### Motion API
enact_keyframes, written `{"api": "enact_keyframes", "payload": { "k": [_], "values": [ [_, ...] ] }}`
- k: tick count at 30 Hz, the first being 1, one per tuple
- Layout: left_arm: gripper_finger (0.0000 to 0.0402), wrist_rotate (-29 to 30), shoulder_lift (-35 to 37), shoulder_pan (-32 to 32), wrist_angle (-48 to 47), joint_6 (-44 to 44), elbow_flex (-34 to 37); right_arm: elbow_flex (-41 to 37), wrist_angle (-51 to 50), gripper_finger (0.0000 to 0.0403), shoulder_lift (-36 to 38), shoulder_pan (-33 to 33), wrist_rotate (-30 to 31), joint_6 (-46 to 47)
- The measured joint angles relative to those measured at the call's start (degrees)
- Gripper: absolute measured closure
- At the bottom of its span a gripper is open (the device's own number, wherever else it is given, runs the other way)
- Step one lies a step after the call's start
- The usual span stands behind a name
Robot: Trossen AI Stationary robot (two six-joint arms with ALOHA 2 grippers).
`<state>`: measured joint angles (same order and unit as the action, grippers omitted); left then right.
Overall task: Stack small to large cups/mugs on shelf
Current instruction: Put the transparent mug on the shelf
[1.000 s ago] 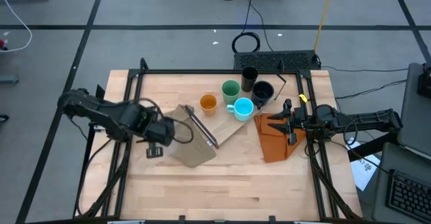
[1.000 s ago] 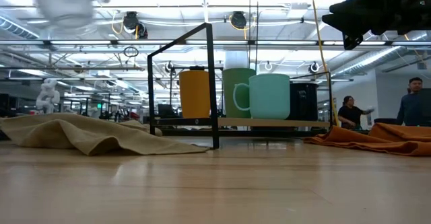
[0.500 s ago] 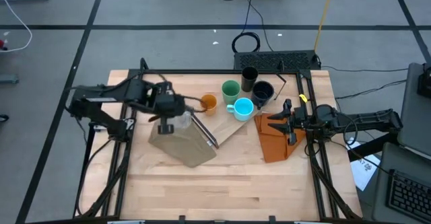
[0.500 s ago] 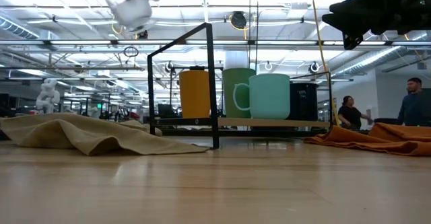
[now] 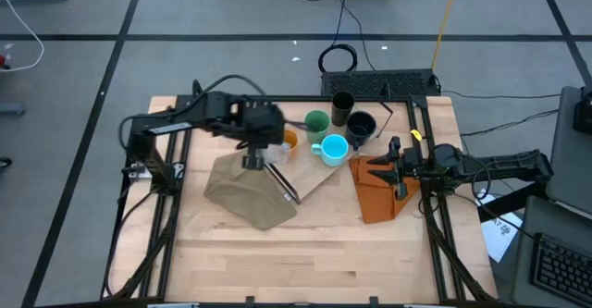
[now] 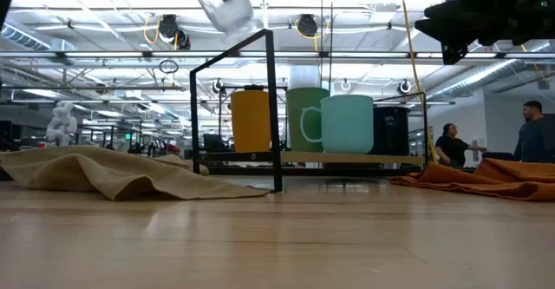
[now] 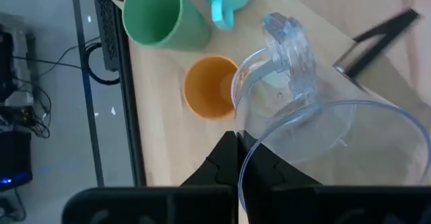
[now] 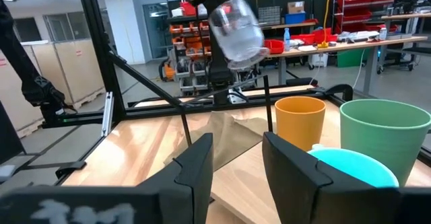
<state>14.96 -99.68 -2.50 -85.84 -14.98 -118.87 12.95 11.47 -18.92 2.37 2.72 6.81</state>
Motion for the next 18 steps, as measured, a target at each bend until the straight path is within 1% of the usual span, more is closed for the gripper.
{"api": "enact_keyframes", "payload": {
  "k": [5, 9, 13, 18],
  "values": [
    [0.0401, -2.6, -5.1, -3.5, 0.0, -4.5, -5.4, 0.0, -0.6, 0.0282, 0.0, 0.0, 0.0, -0.1],
    [0.0401, -3.8, -9.0, -5.1, 0.1, -8.6, -8.8, 0.0, -0.6, 0.0282, 0.0, 0.0, 0.0, -0.3],
    [0.0401, -6.7, -12.1, -6.3, 0.6, -11.2, -11.1, 0.0, -0.6, 0.0282, 0.0, 0.0, 0.0, -0.4],
    [0.0401, -8.0, -15.0, -6.8, 0.6, -13.0, -11.6, 0.0, -0.6, 0.0282, 0.0, 0.0, 0.0, -0.4]
  ]
}}
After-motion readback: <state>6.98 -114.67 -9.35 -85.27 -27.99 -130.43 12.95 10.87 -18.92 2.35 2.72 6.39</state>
